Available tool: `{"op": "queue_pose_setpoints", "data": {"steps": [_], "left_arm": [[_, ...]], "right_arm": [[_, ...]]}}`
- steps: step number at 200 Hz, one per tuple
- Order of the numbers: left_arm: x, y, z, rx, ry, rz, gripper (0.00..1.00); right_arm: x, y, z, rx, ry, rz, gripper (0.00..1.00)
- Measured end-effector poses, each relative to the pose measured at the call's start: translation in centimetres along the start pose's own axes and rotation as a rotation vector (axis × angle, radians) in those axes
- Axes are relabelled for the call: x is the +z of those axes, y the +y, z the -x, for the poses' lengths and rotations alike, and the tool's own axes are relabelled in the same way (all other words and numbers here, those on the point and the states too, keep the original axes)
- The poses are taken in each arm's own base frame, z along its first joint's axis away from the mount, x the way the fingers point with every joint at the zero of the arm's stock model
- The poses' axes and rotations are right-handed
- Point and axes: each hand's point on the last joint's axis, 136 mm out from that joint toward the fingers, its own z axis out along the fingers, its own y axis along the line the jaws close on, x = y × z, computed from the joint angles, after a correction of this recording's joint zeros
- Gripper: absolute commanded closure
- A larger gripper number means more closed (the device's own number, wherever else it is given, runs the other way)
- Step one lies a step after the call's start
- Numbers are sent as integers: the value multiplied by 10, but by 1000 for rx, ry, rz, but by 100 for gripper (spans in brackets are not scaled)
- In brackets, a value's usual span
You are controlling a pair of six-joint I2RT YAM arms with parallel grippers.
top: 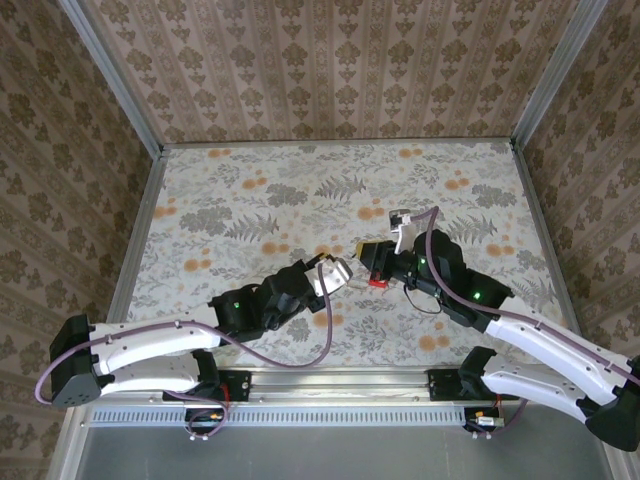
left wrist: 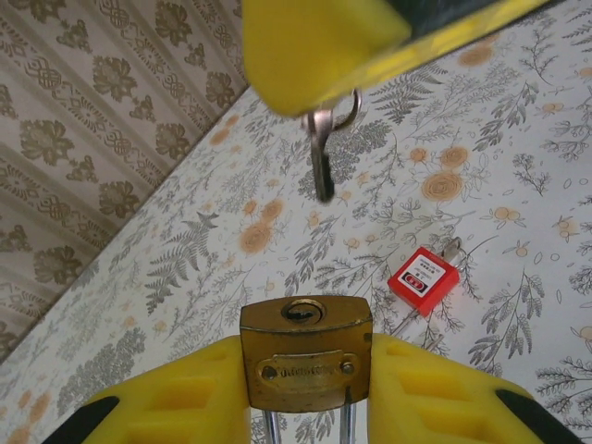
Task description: Unlock with the key
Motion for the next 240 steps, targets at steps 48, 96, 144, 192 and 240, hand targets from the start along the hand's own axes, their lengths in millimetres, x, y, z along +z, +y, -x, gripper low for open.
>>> {"op": "queue_pose_setpoints", "data": {"steps": [48, 96, 144, 192, 240], "left_arm": [[2, 0, 5, 5, -5, 1, 69], [6, -2, 4, 15, 6, -3, 69], [6, -1, 8, 15, -1, -1, 70], [6, 0, 10, 13, -4, 2, 71], [6, 0, 10, 13, -4, 3, 71]], "right_arm": [[-3, 9, 4, -20, -18, 36, 100], [-2, 14, 3, -20, -19, 63, 100], [3, 10, -4, -16, 0, 53, 100], [4, 7, -7, 2, 8, 47, 100], [4, 7, -7, 9, 7, 46, 100]]}}
